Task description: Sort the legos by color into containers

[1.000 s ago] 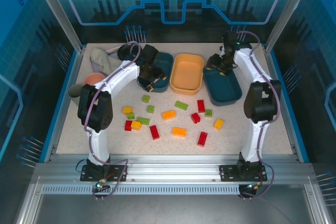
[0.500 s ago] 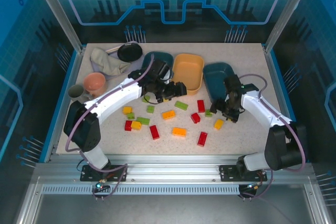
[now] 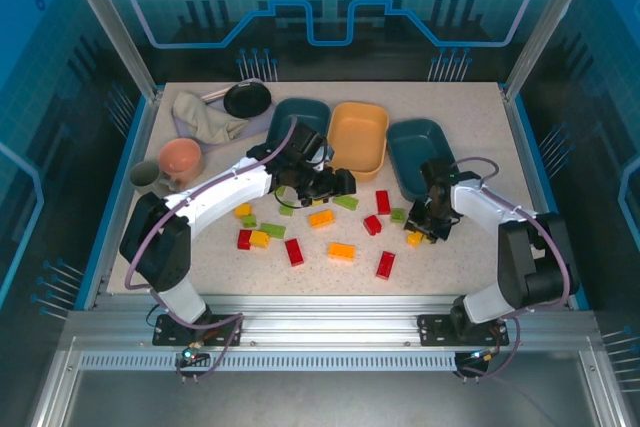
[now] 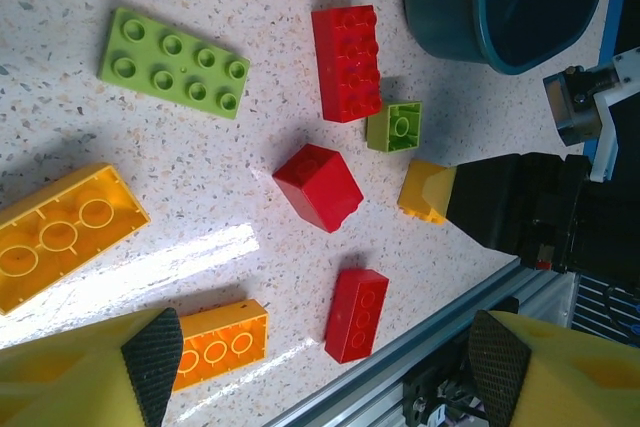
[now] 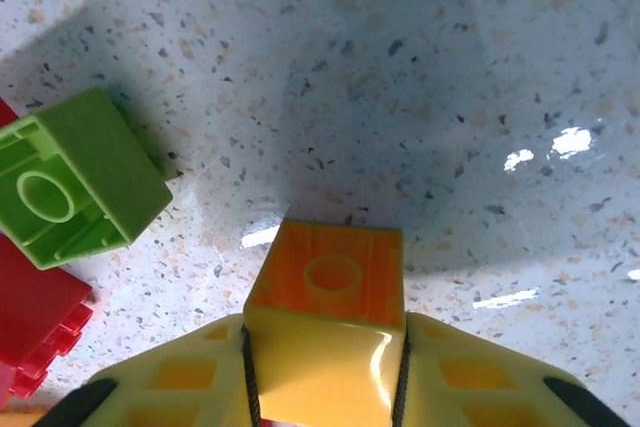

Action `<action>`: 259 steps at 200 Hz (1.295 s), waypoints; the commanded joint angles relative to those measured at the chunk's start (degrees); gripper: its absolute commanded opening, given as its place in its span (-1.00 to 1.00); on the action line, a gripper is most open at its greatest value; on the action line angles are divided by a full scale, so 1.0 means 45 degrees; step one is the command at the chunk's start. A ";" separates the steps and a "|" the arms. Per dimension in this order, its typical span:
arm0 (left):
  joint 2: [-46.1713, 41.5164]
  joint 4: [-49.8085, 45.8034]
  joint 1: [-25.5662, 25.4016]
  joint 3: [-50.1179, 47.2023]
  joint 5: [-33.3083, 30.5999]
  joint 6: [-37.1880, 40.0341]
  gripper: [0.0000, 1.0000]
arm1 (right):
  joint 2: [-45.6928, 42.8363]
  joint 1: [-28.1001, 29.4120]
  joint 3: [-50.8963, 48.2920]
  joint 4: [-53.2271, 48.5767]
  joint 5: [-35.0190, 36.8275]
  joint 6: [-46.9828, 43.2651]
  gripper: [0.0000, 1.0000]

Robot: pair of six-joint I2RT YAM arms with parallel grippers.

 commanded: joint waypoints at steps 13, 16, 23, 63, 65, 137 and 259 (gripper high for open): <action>-0.0566 0.0177 -0.0098 0.0002 0.0056 0.0180 0.56 | -0.0913 0.0226 0.0294 -0.0726 0.1274 -0.0010 -0.72; -0.0619 0.0206 -0.0098 0.0028 0.0026 0.0159 0.56 | -0.1097 0.0262 0.0491 -0.0855 0.1452 -0.0070 -0.73; -0.0739 0.0273 -0.0098 0.0121 -0.0051 0.0119 0.56 | -0.1488 0.0354 0.1076 -0.1156 0.1886 -0.0237 -0.74; -0.0636 0.0891 -0.0093 0.1128 -0.0260 -0.0433 0.56 | -0.0302 -0.0387 0.4654 -0.1543 0.2570 -0.2165 -0.70; -0.0576 0.0914 -0.0097 0.1213 -0.0272 -0.0460 0.56 | -0.0093 -0.0436 0.4836 -0.1557 0.2587 -0.2232 -0.70; 0.0271 0.0315 -0.0075 0.2925 -0.0462 -0.0325 0.56 | 0.2352 -0.0764 0.7150 -0.2620 0.2518 -0.3505 -0.24; -0.2692 0.4132 -0.0132 -0.3790 0.0655 -0.0789 0.74 | 0.0613 0.0016 0.0324 0.1074 0.1218 -0.2763 0.47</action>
